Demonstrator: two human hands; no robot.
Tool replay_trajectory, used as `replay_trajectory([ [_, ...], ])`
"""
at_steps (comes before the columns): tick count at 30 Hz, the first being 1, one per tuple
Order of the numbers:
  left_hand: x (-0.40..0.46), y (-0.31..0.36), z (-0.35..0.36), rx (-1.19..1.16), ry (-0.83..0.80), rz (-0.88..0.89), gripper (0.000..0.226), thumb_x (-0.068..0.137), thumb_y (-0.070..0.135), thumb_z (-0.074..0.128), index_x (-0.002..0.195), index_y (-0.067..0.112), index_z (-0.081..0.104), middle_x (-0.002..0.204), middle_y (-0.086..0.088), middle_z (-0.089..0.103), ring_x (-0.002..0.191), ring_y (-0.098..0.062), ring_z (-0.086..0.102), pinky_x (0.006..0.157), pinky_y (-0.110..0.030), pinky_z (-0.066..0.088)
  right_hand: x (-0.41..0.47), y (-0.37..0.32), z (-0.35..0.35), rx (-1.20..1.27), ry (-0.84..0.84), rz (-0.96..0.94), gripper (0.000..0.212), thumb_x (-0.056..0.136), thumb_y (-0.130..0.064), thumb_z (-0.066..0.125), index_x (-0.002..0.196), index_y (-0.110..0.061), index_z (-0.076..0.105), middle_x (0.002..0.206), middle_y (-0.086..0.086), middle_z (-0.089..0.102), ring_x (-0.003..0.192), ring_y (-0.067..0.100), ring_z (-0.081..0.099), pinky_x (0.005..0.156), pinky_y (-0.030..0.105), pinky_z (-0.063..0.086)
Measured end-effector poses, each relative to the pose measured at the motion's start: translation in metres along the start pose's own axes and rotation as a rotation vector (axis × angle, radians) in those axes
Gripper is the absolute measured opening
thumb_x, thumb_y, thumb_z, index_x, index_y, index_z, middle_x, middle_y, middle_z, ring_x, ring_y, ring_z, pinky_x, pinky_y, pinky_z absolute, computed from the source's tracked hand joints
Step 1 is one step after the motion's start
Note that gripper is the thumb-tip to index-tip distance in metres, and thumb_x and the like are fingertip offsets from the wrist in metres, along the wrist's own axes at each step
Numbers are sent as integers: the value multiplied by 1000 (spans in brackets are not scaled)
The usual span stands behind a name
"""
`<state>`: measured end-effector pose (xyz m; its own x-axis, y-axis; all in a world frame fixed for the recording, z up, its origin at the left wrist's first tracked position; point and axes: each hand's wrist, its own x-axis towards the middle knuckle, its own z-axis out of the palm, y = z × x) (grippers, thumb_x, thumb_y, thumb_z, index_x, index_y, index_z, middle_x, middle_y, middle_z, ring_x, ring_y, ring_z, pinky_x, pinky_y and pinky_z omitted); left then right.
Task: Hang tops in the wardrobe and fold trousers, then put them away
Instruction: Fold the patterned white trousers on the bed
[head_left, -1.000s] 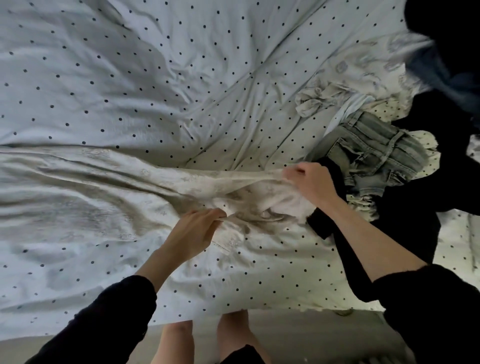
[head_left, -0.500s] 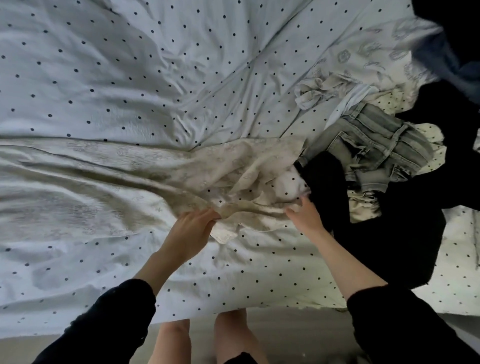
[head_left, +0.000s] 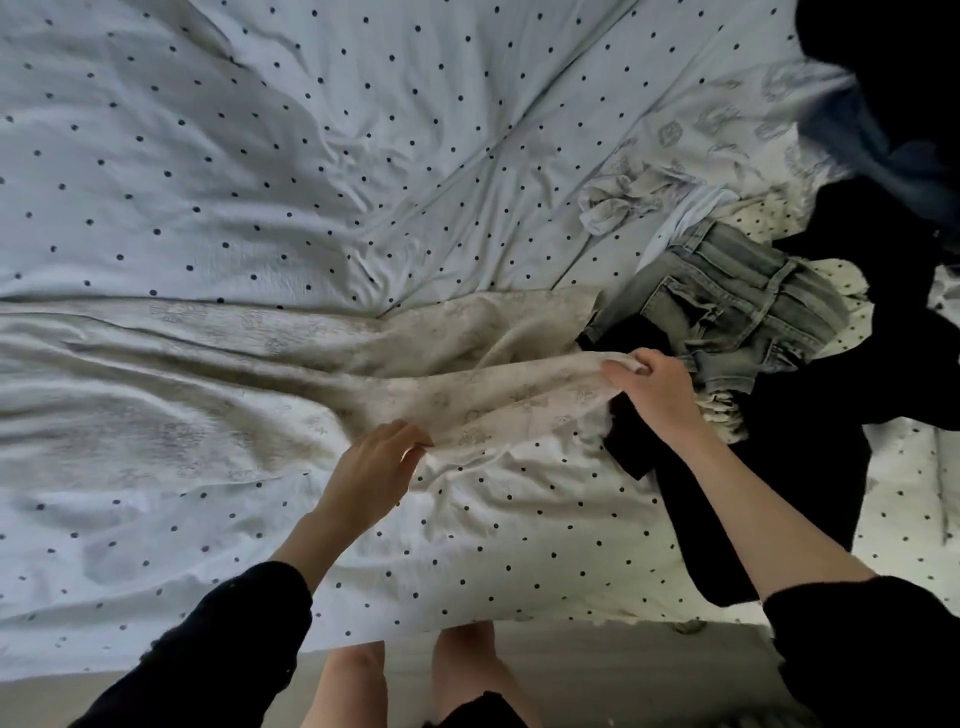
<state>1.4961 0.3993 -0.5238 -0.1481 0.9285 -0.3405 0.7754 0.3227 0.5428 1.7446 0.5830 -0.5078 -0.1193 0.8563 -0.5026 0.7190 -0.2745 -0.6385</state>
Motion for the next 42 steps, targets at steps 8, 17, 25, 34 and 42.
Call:
replay_trajectory([
  [8,39,43,-29,17,325,28,11,94,9,52,98,6,62,99,-6,64,84,-27,63,60,-34,46,18,-66,-40,414,201,-44,18,86,-21,66,82,-10,52,76,7,45,69,19,39,63,33,32],
  [17,55,21,10,291,-268,-132,69,99,27,42,150,22,-4,158,-4,-16,144,-24,-16,116,-49,-4,57,-46,5,416,-20,258,43,99,-32,44,136,-12,39,118,3,49,102,19,52,87,40,47],
  [25,45,-7,33,338,-300,-158,67,99,21,42,151,24,-1,158,-3,-17,145,-24,-16,117,-45,-6,41,0,92,223,-108,480,24,91,-27,57,81,-6,60,75,13,60,62,17,55,61,29,47],
  [34,62,-23,45,340,-281,-133,75,95,11,45,151,28,-2,158,-2,-14,145,-22,-16,117,-46,-3,65,-6,98,-36,127,320,20,89,-25,48,86,-8,59,76,4,57,66,21,52,47,25,31],
  [42,58,-10,44,376,-279,-126,69,97,21,43,151,25,0,159,-3,-9,146,-23,-8,117,-51,1,25,18,12,-262,28,397,20,88,-20,53,87,-4,66,71,7,68,71,25,69,69,37,55],
])
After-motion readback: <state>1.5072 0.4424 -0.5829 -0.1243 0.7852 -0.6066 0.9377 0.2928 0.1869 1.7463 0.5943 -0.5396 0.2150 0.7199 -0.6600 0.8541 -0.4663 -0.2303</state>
